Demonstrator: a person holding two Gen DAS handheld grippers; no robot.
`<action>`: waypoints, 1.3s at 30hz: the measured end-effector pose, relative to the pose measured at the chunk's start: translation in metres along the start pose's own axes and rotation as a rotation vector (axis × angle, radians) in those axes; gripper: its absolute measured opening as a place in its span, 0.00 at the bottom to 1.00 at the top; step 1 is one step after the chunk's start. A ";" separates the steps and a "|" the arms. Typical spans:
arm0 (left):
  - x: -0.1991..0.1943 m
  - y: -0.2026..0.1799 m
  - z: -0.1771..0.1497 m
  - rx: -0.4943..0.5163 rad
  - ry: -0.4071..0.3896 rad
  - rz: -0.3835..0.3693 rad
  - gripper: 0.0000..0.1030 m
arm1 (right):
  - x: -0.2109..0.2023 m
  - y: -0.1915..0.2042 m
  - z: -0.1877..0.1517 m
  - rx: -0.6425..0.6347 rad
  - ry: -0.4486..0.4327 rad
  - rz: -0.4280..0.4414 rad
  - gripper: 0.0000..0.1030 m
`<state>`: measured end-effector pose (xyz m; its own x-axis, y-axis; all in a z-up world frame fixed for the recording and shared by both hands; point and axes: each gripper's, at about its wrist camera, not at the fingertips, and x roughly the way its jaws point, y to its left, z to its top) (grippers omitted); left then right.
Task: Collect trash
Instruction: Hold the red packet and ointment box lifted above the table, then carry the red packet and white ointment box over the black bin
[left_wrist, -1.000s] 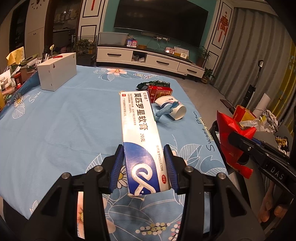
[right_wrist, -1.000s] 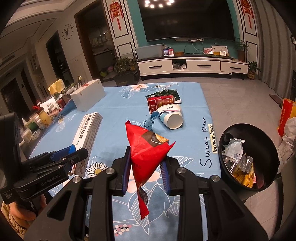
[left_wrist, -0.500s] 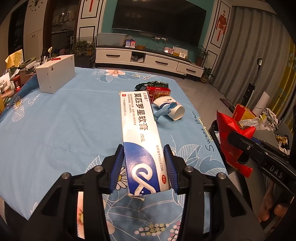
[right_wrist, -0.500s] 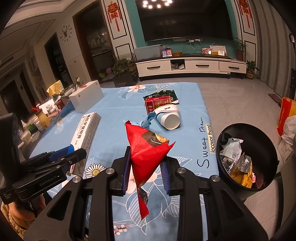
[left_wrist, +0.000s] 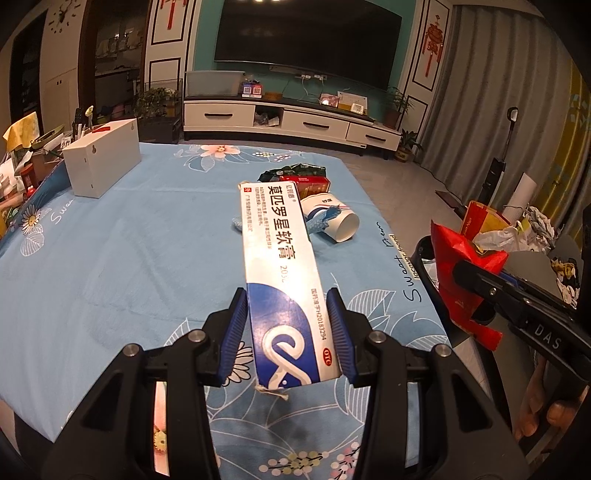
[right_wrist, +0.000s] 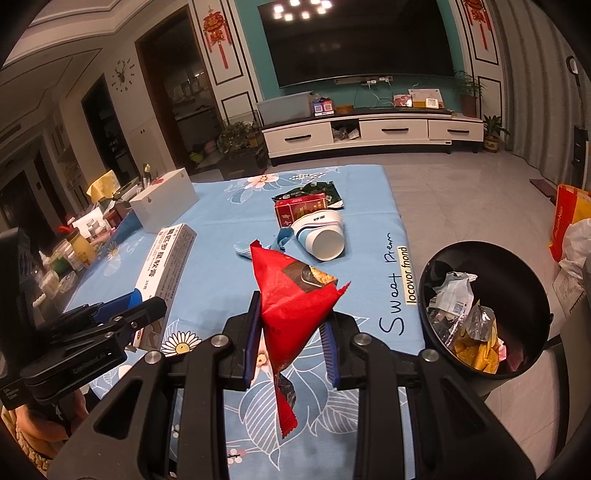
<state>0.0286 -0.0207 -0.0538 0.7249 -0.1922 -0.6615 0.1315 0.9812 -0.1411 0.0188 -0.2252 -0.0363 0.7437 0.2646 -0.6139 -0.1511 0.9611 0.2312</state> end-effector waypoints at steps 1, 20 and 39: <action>0.000 -0.001 0.000 0.002 0.000 -0.001 0.44 | 0.000 -0.001 0.000 0.002 -0.001 -0.001 0.29; 0.008 -0.019 0.005 0.040 0.004 -0.014 0.44 | 0.001 -0.021 -0.001 0.045 -0.011 -0.009 0.29; 0.019 -0.047 0.011 0.099 0.005 -0.033 0.44 | -0.001 -0.051 -0.004 0.110 -0.032 -0.034 0.29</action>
<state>0.0436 -0.0704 -0.0521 0.7157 -0.2244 -0.6614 0.2214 0.9710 -0.0898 0.0229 -0.2746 -0.0508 0.7680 0.2275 -0.5986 -0.0541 0.9545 0.2933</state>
